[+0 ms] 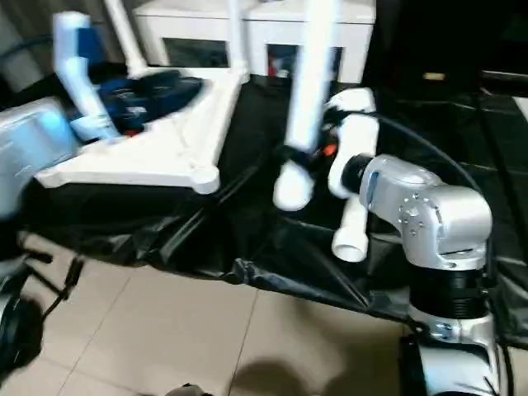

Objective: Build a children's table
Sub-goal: Pick table leg

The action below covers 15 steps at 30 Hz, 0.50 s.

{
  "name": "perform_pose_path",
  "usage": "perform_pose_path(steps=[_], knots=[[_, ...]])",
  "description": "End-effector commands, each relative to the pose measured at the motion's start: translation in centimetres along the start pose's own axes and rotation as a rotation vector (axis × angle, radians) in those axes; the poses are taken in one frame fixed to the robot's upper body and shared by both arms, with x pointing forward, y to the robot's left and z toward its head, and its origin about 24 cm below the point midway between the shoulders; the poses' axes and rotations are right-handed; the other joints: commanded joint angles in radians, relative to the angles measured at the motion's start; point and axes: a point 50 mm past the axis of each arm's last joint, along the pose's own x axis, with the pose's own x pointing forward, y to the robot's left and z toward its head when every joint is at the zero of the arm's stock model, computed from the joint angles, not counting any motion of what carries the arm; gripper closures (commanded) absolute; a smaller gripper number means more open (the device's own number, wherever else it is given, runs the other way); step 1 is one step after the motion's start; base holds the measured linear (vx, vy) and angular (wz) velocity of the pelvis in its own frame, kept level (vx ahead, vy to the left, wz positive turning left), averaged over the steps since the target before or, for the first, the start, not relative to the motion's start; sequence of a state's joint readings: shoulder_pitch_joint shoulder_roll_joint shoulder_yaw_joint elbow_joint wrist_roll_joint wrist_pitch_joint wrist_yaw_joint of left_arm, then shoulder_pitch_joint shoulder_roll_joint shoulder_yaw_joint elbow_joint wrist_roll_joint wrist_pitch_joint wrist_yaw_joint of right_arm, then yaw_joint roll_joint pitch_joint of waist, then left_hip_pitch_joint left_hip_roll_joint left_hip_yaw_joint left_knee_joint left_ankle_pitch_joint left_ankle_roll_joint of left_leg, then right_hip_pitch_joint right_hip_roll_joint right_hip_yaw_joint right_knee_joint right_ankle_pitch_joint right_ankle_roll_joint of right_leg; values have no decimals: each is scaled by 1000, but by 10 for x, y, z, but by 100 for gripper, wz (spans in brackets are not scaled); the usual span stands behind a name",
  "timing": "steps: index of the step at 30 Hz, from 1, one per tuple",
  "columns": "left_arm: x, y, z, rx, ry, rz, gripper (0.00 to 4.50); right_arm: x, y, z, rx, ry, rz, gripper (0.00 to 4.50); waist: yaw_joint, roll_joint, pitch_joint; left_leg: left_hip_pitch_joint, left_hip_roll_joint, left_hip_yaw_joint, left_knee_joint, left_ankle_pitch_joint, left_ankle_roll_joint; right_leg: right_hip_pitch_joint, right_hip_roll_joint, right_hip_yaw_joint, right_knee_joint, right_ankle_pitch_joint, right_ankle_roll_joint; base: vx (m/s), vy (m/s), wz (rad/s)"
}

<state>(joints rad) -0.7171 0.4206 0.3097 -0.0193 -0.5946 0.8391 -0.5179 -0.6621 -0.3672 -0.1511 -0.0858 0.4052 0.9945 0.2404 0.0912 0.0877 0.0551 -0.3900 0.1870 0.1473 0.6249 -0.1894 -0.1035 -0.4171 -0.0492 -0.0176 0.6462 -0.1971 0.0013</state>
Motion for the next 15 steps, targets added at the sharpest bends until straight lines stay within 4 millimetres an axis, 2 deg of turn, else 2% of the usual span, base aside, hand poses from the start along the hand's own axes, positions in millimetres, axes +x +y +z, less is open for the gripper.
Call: perform_pose_path(steps=[1, 3, 4, 5, 6, 7, 8, 9, 11, 12, 13, 14, 15], knots=[[-11, 15, 8, 43, -80, 165, 0, 0, -9, 1, -20, -25, -92, 266, -6, -21, -79, 2, 1, 7, -58, -41, -29, 71, -46, 28, -78, -111, -137, 0, 0, 0], [-18, 27, 6, 86, -143, 321, 0, 0, -10, -2, -45, -30, -119, 266, -10, -20, -79, 4, 1, 7, -58, -51, -23, 70, -45, 28, -81, -136, -129, 0, 0, 0], [-21, 31, 3, 110, -157, 405, 0, 1, -10, -5, -80, -23, -136, 266, -10, -22, -77, 2, 5, 5, -59, -51, -15, 71, -45, 27, -83, -131, -123, 0, 0, 0], [-24, 36, -6, 141, -127, 507, 0, 2, -5, -7, -158, -62, -136, 266, -9, -16, -77, 3, 7, 5, -59, -57, -15, 69, -47, 26, -82, -131, -119, 0, 0, 0], [-25, 37, -12, 192, -97, 545, 0, 2, -2, -7, -177, -76, -124, 266, -10, -18, -78, 3, 7, 5, -59, -62, -15, 69, -48, 27, -82, -135, -117, 0, 0, 0], [-26, 37, -18, 245, -72, 576, 0, 2, 2, -8, -189, -88, -110, 266, -11, -9, -79, 3, 5, 3, -59, -62, -12, 69, -49, 27, -82, -136, -114, 0, 0, 0], [-26, 36, -23, 259, -71, 606, 0, 2, 5, -9, -189, -106, -107, 266, -13, -13, -79, 2, 6, 3, -58, -61, -6, 68, -48, 27, -84, -130, -111, 0, 0, 0], [-26, 35, -29, 254, -58, 645, 0, 2, 9, -9, -181, -127, -109, 266, -14, -4, -79, 4, 5, 3, -58, -66, -3, 65, -47, 26, -83, -127, -116, 0, 0, 0], [-25, 29, -35, 301, -67, 662, 0, 1, 18, -14, -182, -151, -98, 266, -11, -13, -80, 3, 7, 3, -59, -60, 3, 64, -47, 27, -82, -108, -133, 0, 0, 0], [-24, 27, -36, 322, -75, 663, 0, 1, 23, -19, -203, -154, -89, 266, -9, -10, -81, 3, 9, 1, -59, -60, 5, 64, -49, 27, -80, -105, -136, 0, 0, 0], [-24, 23, -41, 370, -70, 656, 0, 1, 29, -25, -207, -151, -73, 266, -9, -15, -79, 4, 10, 2, -61, -71, 7, 62, -48, 27, -83, -113, -137, 0, 0, 0], [-24, 21, -44, 399, -65, 652, 0, 1, 32, -28, -208, -148, -63, 266, -7, -15, -79, 3, 12, 0, -62, -73, 10, 62, -50, 27, -82, -116, -135, 0, 0, 0], [-25, 17, -51, 372, -65, 655, 0, 1, 35, -35, -213, -143, -50, 266, -10, -29, -77, 1, 11, 3, -63, -76, 12, 63, -49, 28, -84, -120, -133, 0, 0, 0]])
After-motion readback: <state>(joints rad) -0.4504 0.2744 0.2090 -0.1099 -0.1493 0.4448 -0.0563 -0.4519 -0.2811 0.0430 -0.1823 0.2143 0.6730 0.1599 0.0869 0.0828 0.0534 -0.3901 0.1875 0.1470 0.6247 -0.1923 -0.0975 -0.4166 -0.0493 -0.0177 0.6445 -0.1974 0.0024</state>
